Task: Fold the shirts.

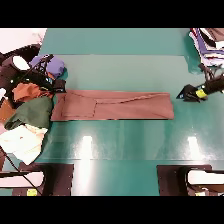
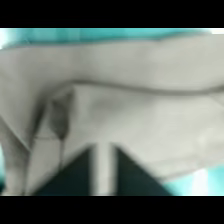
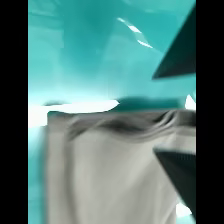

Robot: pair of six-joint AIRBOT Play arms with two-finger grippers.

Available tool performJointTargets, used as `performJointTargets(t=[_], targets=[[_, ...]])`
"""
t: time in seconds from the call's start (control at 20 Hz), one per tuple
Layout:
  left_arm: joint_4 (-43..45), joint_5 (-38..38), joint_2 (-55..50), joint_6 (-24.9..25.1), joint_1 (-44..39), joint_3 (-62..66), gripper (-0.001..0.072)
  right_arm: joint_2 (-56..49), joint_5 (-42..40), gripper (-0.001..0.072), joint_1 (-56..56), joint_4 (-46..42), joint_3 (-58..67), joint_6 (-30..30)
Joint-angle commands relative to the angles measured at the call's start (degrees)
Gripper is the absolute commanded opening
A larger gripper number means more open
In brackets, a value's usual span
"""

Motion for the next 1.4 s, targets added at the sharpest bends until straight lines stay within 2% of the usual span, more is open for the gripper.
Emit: performJointTargets(t=[0.0, 0.1, 0.3, 0.35, 0.4, 0.45, 0.5, 0.55, 0.6, 0.7, 0.95, 1.15, 1.35], targets=[[-5.97, -2.80, -0.07, 0.68, 0.09, 1.20, 0.0026, 1.40, 0.22, 0.0572, -6.29, 9.22, -9.27, -5.60], [-10.73, -1.84, -0.09, 0.70, -0.17, 1.20, 0.0026, -0.44, -1.05, 0.0572, -7.63, 14.05, -12.92, -7.69], [-10.56, -0.11, -0.48, 0.55, -5.16, 1.09, 0.0026, -6.08, -2.58, 0.0568, -4.04, 23.67, -13.68, -11.65], [-10.45, 0.85, -0.76, 0.17, -6.82, 1.07, 0.0026, -7.50, -2.60, 0.0523, -2.34, 24.17, -12.50, -11.65], [-10.47, 2.43, -1.18, -0.55, -8.63, 1.07, 0.0026, -8.66, -2.34, 0.0467, -0.70, 24.22, -11.04, -11.69], [-10.56, 4.37, -1.75, -2.01, -10.51, 1.09, 0.0026, -9.22, -2.16, 0.0378, 0.55, 24.24, -9.79, -11.72], [-10.54, 6.14, -2.45, -3.02, -12.26, 1.11, 0.0025, -9.22, -2.21, 0.0188, 1.57, 24.26, -8.74, -12.15], [-10.64, 7.82, -3.30, -3.02, -14.16, 1.16, 0.0025, -8.96, -1.81, 0.0040, 2.14, 24.24, -7.63, -12.33], [-10.88, 9.44, -4.24, -3.02, -16.02, 1.25, 0.0025, -8.26, -1.14, 0.0014, 2.25, 24.39, -6.45, -12.37], [-11.15, 11.65, -6.99, -3.02, -19.89, 2.78, 0.0025, -5.62, 1.05, 0.0014, 2.23, 24.44, -3.54, -12.20], [-11.41, 11.30, -18.51, -4.35, -27.98, 14.16, 0.0025, 1.88, 6.75, 0.0014, 4.98, 24.48, 9.51, -5.20], [-11.74, 10.64, -24.92, -5.81, -30.99, 18.64, 0.0025, 4.17, 7.87, 0.0014, 9.97, 24.48, 19.61, -0.17], [-13.51, 12.83, -27.06, -5.79, -31.91, 18.64, 0.0025, 2.71, 8.48, 0.0013, 15.78, 24.79, 26.82, 2.38]])
